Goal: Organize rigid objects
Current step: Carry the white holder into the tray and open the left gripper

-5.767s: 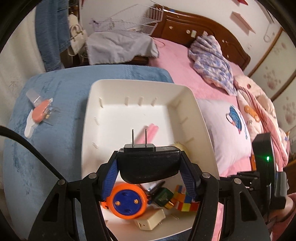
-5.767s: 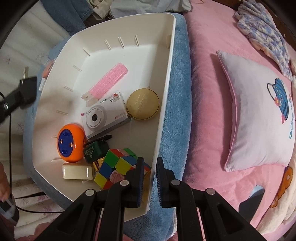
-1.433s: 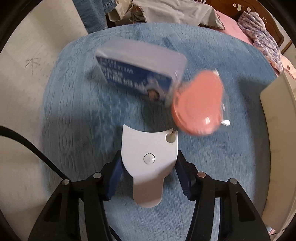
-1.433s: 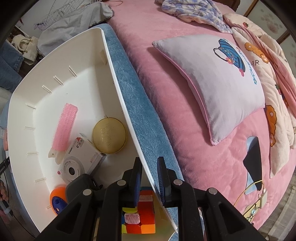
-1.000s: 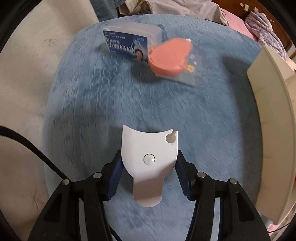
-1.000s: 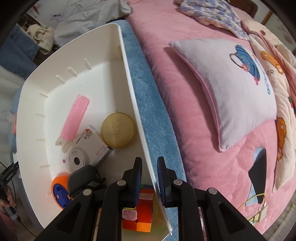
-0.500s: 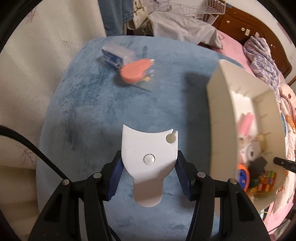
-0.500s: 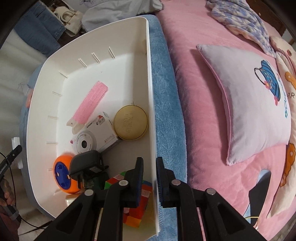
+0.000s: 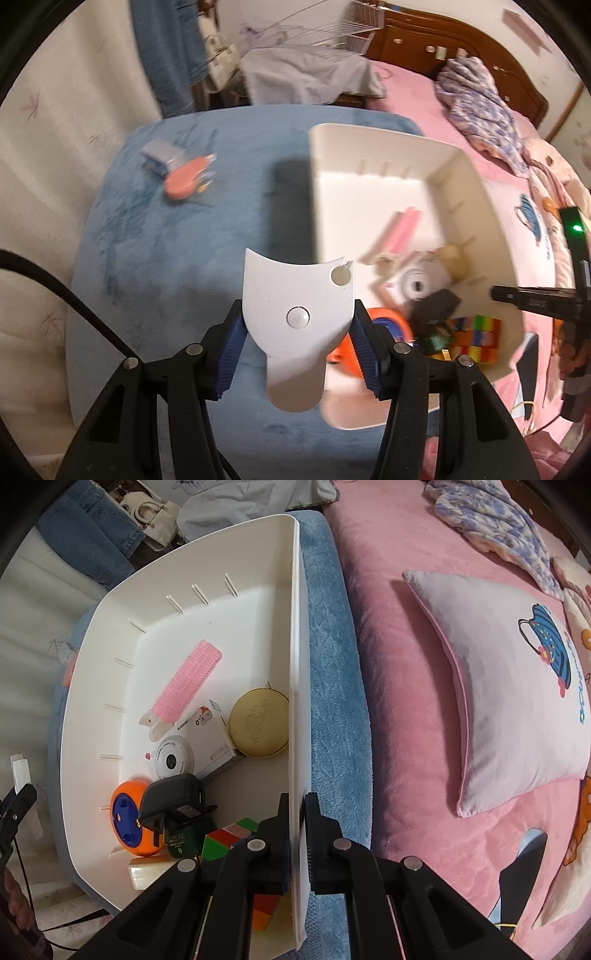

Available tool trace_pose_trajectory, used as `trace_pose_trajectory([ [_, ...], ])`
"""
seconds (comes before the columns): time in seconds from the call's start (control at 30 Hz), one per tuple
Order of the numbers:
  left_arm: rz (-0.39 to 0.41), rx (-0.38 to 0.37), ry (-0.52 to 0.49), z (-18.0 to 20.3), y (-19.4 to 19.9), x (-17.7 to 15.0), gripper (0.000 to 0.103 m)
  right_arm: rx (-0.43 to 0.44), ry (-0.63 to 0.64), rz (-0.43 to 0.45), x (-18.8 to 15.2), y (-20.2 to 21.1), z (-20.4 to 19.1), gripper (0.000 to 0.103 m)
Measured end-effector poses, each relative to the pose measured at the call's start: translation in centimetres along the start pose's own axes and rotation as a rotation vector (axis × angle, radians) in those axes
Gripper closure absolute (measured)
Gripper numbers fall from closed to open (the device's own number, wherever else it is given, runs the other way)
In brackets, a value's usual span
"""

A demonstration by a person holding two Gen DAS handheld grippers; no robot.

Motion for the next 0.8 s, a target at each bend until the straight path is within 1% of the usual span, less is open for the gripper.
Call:
trace_pose_trajectory([
  [0.13, 0.011, -0.035, -0.046, 2.9, 0.2, 0.3, 0.045, -0.001, 0.024, 0.003, 0.0, 0.0, -0.1, 0.097],
  [0.23, 0.021, -0.047, -0.081, 5.0, 0.2, 0.6, 0.045, 0.005, 0.033, 0.002, 0.0, 0.0, -0.1, 0.096],
  [0.4, 0.030, -0.075, -0.104, 7.9, -0.4, 1.5, 0.045, 0.010, 0.043, -0.003, 0.0, 0.1, -0.2, 0.096],
  [0.63, 0.023, -0.075, -0.138, 10.1, -1.0, 3.1, 0.045, 0.012, 0.053, -0.006, 0.0, 0.0, -0.2, 0.095],
  [0.8, 0.014, -0.077, -0.130, 10.3, -1.2, 3.5, 0.044, 0.019, 0.043, -0.010, 0.1, 0.0, -0.2, 0.095],
])
Point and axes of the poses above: each gripper's, at about its wrist camera, not at the fingertips, and y roughly against the way its jaws point, z to its right, x to its top, the point moved 6 cm from there along -y, roughly the way its jaws point, and after that the axes turned 2 degrees about -z, right-handed, at the moved point
